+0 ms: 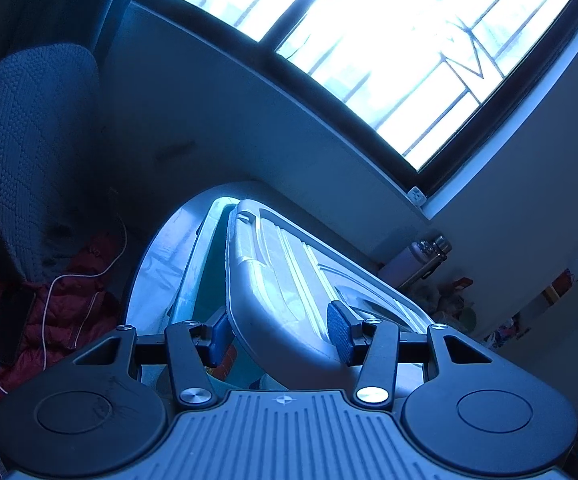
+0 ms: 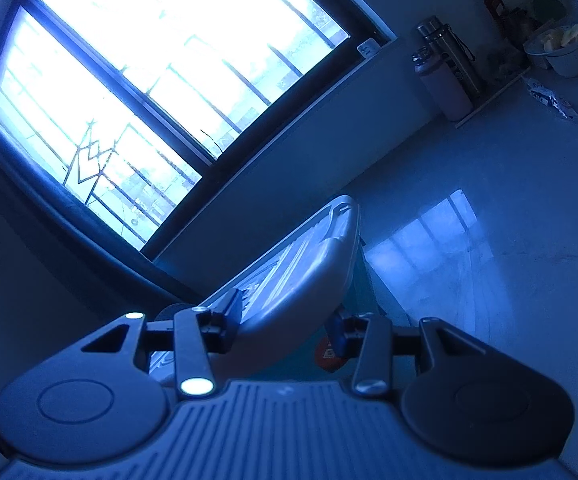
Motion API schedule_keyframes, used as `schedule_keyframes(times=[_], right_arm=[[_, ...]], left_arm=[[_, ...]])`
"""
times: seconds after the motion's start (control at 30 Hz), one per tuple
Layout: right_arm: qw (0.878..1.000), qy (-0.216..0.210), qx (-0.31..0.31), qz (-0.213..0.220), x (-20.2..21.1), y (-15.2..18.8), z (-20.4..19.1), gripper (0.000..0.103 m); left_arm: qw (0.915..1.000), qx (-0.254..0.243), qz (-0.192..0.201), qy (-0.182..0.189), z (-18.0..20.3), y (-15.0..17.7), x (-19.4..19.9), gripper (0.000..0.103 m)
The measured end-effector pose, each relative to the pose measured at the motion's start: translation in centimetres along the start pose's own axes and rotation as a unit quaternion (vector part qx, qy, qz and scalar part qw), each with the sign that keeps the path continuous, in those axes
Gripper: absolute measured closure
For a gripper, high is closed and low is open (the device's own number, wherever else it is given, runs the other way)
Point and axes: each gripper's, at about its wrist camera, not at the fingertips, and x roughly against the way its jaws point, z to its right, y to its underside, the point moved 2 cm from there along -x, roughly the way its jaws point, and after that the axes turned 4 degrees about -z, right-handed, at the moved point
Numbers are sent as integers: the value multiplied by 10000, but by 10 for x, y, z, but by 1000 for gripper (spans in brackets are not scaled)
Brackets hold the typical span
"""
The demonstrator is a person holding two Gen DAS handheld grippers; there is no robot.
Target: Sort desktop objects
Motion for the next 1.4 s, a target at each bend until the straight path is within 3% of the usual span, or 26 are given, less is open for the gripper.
schedule_keyframes(times=[0.3, 0.4, 0.57, 0.73, 0.83, 1.1, 1.4], right_arm=[[9998, 107, -57, -174, -11, 7, 7, 57], [9989, 384, 16, -278, -15, 14, 8, 54], [9962, 750, 180, -394, -20, 21, 5, 45], [9918, 1089, 280, -613, -26, 22, -5, 23], [9913, 1133, 399, -546, -24, 22, -10, 18], [9820, 1617, 740, -636, -29, 18, -15, 14], [9771, 1728, 1026, -704, -38, 14, -22, 13]], left_arm=[[9997, 77, -191, -104, -16, 1, -13, 51], [9992, 70, -222, -315, -23, 3, -12, 50], [9989, 68, -167, -437, -29, -4, -5, 49], [9987, 80, -163, -485, -31, -7, -1, 49], [9984, 47, -159, -537, -29, -9, 0, 49], [9977, -200, -251, -605, -15, -11, -4, 49], [9972, -269, -266, -650, -11, -13, -4, 49]])
